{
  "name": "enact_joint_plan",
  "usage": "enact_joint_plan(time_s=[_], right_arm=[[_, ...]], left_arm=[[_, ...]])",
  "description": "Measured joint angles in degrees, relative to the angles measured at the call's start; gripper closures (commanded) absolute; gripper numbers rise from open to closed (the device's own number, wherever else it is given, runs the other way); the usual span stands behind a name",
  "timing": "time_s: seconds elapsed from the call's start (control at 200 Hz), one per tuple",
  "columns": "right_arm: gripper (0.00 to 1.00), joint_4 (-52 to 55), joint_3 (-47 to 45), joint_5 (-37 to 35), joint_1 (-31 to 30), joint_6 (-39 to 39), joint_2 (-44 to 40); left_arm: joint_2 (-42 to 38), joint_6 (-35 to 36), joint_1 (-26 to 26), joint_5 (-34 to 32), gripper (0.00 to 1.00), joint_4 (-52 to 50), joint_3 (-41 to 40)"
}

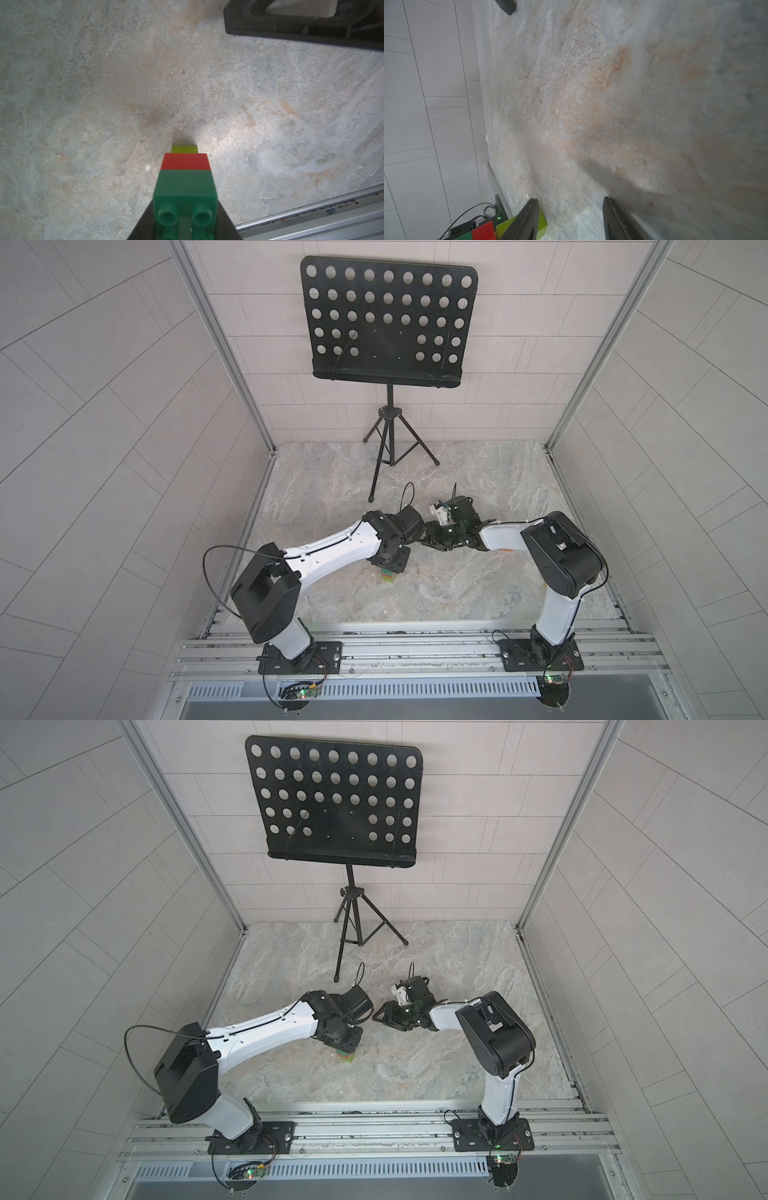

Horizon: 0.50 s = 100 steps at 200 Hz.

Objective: Assemble an ice cream with lego
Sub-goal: Assemble the lego brick with the lego brick.

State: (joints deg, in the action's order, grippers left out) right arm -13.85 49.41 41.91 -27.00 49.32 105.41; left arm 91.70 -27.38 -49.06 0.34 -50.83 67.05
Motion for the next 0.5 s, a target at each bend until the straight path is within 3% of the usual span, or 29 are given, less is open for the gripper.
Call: enact_joint_plan(time_s=[0.501], right_arm=[[0.45,0.7,0.4,-0.2,-0.4,-0.5,0.0]], left_arm=[[-0.1,8.2,0.6,-0.1,0.95,-4.0,0.5]])
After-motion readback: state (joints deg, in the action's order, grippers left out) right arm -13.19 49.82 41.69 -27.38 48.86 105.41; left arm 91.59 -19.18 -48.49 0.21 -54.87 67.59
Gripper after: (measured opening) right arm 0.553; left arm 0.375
